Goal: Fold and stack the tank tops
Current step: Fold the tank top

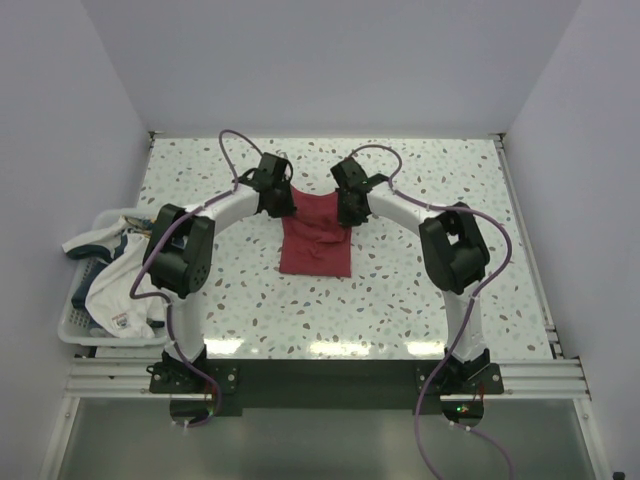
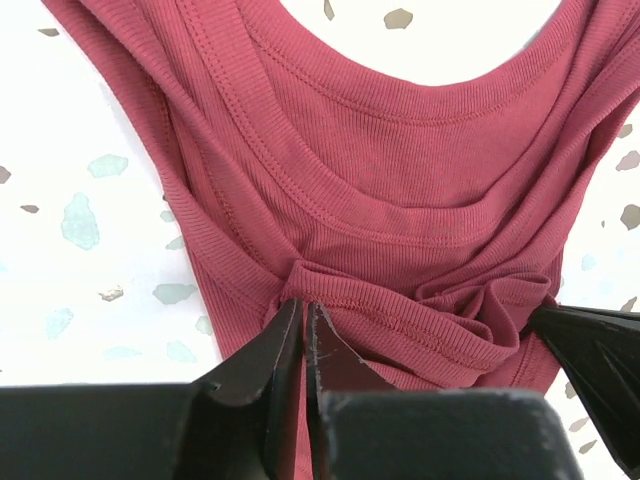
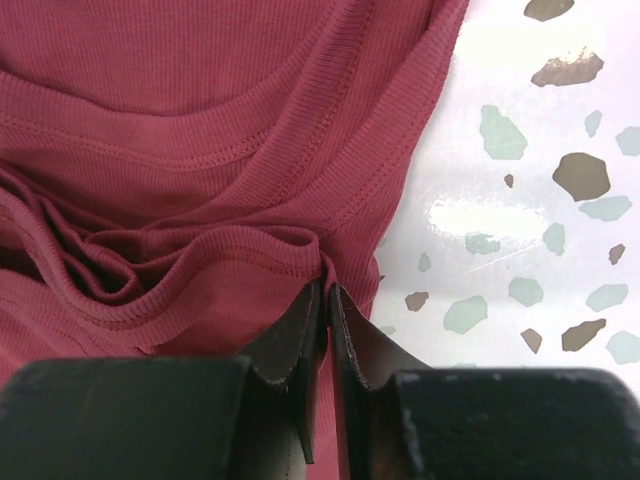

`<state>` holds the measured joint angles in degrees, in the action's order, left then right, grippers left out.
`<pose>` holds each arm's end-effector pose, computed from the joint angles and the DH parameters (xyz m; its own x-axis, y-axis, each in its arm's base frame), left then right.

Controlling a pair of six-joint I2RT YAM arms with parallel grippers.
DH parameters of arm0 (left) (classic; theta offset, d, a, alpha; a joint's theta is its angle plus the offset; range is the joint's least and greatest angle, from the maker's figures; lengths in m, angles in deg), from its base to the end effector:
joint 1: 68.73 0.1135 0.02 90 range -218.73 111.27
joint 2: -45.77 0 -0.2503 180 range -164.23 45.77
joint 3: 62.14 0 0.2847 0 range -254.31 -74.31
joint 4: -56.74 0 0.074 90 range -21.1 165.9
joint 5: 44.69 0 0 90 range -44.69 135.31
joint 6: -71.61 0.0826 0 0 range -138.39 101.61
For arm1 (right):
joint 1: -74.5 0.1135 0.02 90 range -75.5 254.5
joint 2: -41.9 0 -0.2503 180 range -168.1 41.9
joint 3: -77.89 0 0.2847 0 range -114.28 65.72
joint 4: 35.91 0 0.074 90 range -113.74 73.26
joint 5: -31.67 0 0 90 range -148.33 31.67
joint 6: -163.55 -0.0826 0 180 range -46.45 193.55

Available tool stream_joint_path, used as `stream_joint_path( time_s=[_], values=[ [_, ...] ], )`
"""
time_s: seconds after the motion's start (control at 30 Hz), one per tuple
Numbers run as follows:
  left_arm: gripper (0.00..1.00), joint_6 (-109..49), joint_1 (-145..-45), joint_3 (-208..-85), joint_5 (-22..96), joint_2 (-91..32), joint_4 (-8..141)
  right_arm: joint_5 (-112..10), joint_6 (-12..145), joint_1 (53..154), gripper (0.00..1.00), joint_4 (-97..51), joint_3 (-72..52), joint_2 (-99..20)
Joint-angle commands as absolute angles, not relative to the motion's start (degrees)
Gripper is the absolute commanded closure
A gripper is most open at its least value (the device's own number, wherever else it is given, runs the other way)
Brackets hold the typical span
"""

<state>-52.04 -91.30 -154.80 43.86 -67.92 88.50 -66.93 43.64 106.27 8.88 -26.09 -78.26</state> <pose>0.4433 -0.1865 0.1158 -0.8326 -0.2538 -0.4922 -0.0764 0.9329 -0.3519 0.4271 0.2500 0.1145 -0.8732 0.0392 -0.4858 -0.0271 0.9913 0.1286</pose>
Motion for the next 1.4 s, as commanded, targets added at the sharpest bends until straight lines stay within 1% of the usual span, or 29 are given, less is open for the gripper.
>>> stream_joint_path(
  time_s=[0.0, 0.03, 0.13, 0.17, 0.2, 0.23, 0.27, 0.33, 0.43, 0.5, 0.7, 0.77, 0.83, 0.9, 1.0, 1.1, 1.2, 1.37],
  values=[
    [0.91, -50.82, -90.88, -157.37, 45.05, -67.87, 89.82, -69.31, 44.19, 105.88, 0.91, 10.27, -28.5, -77.37],
    [0.94, -50.73, -90.8, -157.45, 45.14, -67.61, 89.82, -69.49, 44.19, 105.88, 0.93, 10.45, -28.5, -77.37],
    [0.98, -50.47, -90.44, -157.54, 45.14, -66.82, 90.26, -69.84, 44.28, 105.44, 0.95, 10.54, -27.71, -76.84],
    [0.96, -50.29, -90.44, -157.54, 44.88, -66.73, 90.26, -69.67, 44.28, 105.35, 0.95, 10.45, -27.53, -76.66],
    [0.9, -49.68, -90.44, -157.63, 44.18, -66.73, 89.83, -69.75, 44.28, 105.18, 0.95, 10.36, -27.44, -76.58],
    [0.75, -49.42, -90.44, -157.72, 42.43, -66.82, 89.82, -69.58, 44.28, 105.09, 0.95, 10.19, -27.36, -76.4],
    [0.7, -49.24, -90.44, -157.98, 41.63, -66.9, 89.82, -69.4, 44.28, 105.18, 0.95, 10.18, -27.44, -76.49],
    [0.61, -49.24, -90.62, -157.81, 40.83, -66.82, 90.26, -69.14, 44.19, 105.18, 0.95, 10.18, -27.62, -76.75],
    [0.51, -50.03, -91.06, -156.84, 41.97, -66.38, 90.52, -69.05, 44.19, 105.18, 0.95, 10.1, -27.62, -77.01],
    [0.5, -50.82, -91.32, -156.22, 42.24, -66.46, 90.44, -69.05, 44.1, 105.18, 0.95, 10.01, -27.62, -77.28],
    [0.58, -53.1, -91.76, -155.17, 43.47, -67.08, 89.91, -68.44, 43.75, 105.09, 0.96, 9.74, -27.53, -77.72],
    [0.65, -53.37, -91.76, -155.17, 44.08, -66.99, 89.82, -68.52, 43.75, 105.18, 0.96, 9.66, -27.44, -77.8],
    [0.68, -53.28, -91.76, -155.43, 44.09, -67.17, 89.73, -68.61, 43.93, 105.18, 0.96, 9.74, -27.44, -77.72],
    [0.7, -53.02, -91.76, -156.04, 44.17, -67.78, 90.08, -68.79, 43.93, 105.18, 0.96, 9.74, -27.36, -77.72],
    [0.69, -52.84, -91.76, -156.49, 43.65, -68.48, 90.78, -68.88, 44.02, 105.09, 0.96, 9.66, -27.36, -77.63],
    [0.72, -52.84, -91.94, -156.31, 43.47, -68.49, 90.61, -68.79, 44.1, 105.09, 0.96, 9.66, -27.53, -77.72],
    [0.77, -52.49, -91.85, -156.49, 43.29, -68.57, 90.61, -68.79, 44.1, 105.0, 0.96, 9.66, -27.53, -77.89],
    [0.93, -52.14, -91.85, -157.01, 43.82, -68.49, 91.23, -68.52, 44.19, 104.74, 0.96, 9.74, -27.71, -77.81]
  ],
)
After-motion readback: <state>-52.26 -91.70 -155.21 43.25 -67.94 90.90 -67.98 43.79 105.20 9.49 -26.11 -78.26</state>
